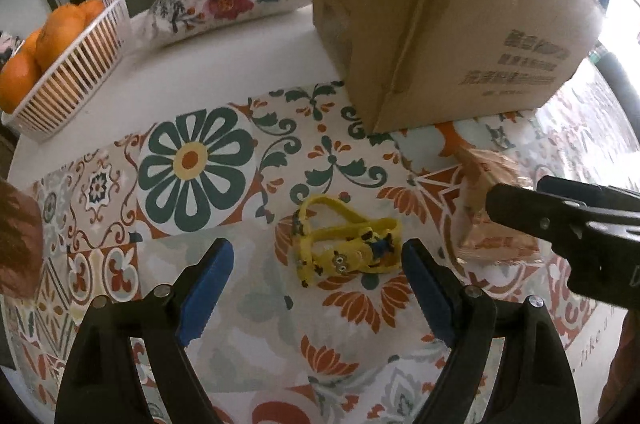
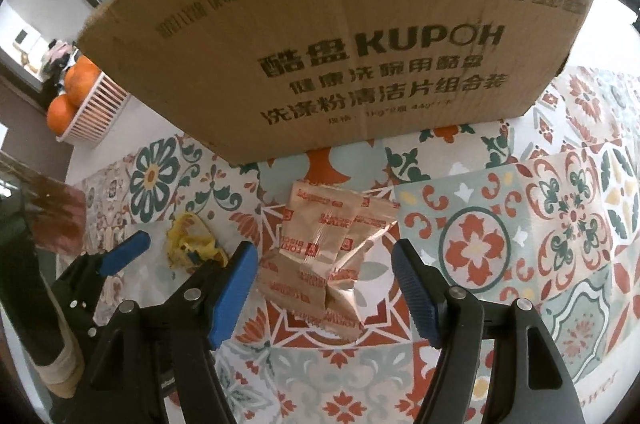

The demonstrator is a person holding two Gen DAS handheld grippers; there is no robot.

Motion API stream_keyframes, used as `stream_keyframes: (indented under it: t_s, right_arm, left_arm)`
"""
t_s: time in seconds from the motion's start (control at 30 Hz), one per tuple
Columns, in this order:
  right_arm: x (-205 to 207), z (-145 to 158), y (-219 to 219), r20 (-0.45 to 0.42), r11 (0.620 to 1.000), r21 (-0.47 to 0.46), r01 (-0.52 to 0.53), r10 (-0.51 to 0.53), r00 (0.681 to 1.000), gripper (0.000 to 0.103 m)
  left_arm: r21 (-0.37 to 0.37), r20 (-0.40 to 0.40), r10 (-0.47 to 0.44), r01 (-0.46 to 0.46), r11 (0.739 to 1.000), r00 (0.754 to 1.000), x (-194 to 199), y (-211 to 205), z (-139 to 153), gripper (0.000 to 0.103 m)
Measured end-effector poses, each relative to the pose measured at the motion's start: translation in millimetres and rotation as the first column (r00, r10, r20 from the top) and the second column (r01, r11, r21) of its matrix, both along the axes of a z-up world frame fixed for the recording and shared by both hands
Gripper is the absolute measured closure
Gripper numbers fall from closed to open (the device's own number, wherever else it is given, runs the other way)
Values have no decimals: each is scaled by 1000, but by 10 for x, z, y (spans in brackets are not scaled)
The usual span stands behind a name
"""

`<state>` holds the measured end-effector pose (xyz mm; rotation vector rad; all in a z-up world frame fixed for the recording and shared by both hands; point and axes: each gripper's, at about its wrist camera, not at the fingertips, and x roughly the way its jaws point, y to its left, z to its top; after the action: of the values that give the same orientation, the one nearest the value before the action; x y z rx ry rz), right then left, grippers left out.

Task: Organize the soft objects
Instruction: 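Grasp the biscuit packs with the right tool while the left tool grasps the yellow toy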

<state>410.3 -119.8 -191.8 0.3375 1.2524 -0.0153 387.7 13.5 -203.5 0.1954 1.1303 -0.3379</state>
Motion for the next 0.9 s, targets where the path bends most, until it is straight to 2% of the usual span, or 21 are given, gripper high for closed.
stream_keyframes:
  t_s: [0.27, 0.37, 0.5, 0.57, 0.67, 0.9]
  right_arm:
    - [93, -129, 6, -36, 999, 50, 11, -9, 999, 33]
    - [118, -165, 15, -40, 999, 52, 9, -7, 999, 33]
    - [115, -183, 32, -38, 999, 44, -3, 5, 999, 33]
    - [112, -186, 26, -33, 999, 47, -7, 8, 999, 34]
    - [80, -173, -24, -31, 999, 41, -11, 12, 999, 44]
    - [-4, -138, -41, -13, 999, 28, -39, 39, 999, 49]
  left_arm:
    - [-32, -18, 56, -57, 998, 998, 120, 35, -79, 17]
    - [-43, -18, 73, -74, 996, 997, 160, 46, -86, 26]
    - [-81, -27, 99, -101, 992, 995, 189, 66, -89, 46]
    - [-98, -27, 103, -105, 990, 994, 180, 62, -76, 48]
    - [-95, -24, 104, -106, 990, 994, 153, 41, -70, 50]
    - [-104, -15, 138, -139, 985, 990, -21, 43, -48, 51]
